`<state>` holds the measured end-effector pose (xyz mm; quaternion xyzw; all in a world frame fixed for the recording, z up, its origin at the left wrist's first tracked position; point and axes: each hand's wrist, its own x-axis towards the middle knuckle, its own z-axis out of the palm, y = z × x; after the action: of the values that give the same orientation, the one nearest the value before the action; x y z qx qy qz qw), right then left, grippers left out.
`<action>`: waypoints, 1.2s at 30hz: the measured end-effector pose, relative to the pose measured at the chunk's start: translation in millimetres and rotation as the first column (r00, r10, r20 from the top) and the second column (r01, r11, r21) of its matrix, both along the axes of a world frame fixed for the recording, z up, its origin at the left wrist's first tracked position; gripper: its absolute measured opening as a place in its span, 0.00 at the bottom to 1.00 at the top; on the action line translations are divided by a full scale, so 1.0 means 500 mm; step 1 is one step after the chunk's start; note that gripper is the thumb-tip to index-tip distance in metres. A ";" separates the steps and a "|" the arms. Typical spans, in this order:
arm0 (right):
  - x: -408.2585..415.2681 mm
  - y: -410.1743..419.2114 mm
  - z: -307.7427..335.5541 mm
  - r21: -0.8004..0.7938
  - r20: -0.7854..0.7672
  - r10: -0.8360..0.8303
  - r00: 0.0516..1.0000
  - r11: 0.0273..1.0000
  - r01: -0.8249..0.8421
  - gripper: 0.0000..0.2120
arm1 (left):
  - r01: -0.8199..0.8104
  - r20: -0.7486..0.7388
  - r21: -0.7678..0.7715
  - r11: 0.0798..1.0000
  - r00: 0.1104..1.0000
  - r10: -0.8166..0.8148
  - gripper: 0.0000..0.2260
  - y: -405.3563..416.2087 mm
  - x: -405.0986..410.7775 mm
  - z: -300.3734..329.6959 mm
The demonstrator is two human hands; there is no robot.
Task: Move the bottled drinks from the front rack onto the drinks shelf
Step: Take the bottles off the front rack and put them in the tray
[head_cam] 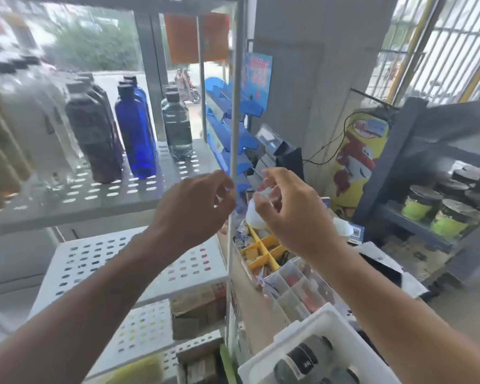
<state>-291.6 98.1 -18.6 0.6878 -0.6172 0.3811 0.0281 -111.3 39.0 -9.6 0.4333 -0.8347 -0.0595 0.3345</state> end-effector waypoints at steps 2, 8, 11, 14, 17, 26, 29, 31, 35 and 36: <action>0.031 -0.042 0.013 -0.014 0.006 0.036 0.999 0.999 -0.035 0.20 | -0.058 0.000 0.013 0.998 0.998 0.058 0.08 -0.030 0.036 0.006; 0.121 -0.165 0.043 0.010 0.036 0.138 0.990 0.990 -0.139 0.22 | -0.175 0.017 0.040 0.984 0.985 0.174 0.08 -0.118 0.129 0.008; 0.155 -0.236 0.050 0.028 0.051 0.151 0.987 0.988 -0.152 0.24 | -0.212 0.016 0.049 0.976 0.977 0.211 0.07 -0.165 0.160 0.004; 0.171 -0.315 0.042 0.057 0.068 0.127 0.990 0.990 -0.131 0.27 | -0.230 0.012 0.066 0.971 0.973 0.230 0.09 -0.211 0.175 -0.001; 0.179 -0.389 0.026 0.103 0.106 0.096 0.990 0.989 -0.107 0.34 | -0.223 -0.003 0.085 0.971 0.975 0.224 0.09 -0.248 0.181 -0.013; 0.211 -0.562 -0.003 0.142 0.208 -0.005 0.978 0.990 -0.025 0.46 | -0.202 -0.030 0.113 0.973 0.978 0.206 0.10 -0.330 0.186 -0.052; 0.229 -0.596 -0.009 0.164 0.304 -0.015 0.953 0.986 -0.037 0.51 | -0.191 -0.054 0.135 0.972 0.978 0.199 0.10 -0.346 0.184 -0.060; 0.240 -0.613 -0.013 0.182 0.329 -0.031 0.944 0.983 -0.031 0.52 | -0.195 -0.059 0.127 0.972 0.977 0.204 0.10 -0.354 0.183 -0.062; 0.247 -0.634 -0.022 0.164 0.325 -0.066 0.943 0.986 0.013 0.48 | -0.211 -0.054 0.121 0.970 0.974 0.219 0.09 -0.365 0.185 -0.058; 0.246 -0.635 -0.024 0.158 0.334 -0.066 0.940 0.987 0.014 0.45 | -0.214 -0.055 0.126 0.969 0.973 0.222 0.10 -0.367 0.186 -0.056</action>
<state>-168.6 -219.6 -30.4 0.5996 -0.6542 0.4443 -0.1233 -18.4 -144.3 -37.8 0.5392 -0.7651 -0.0868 0.3411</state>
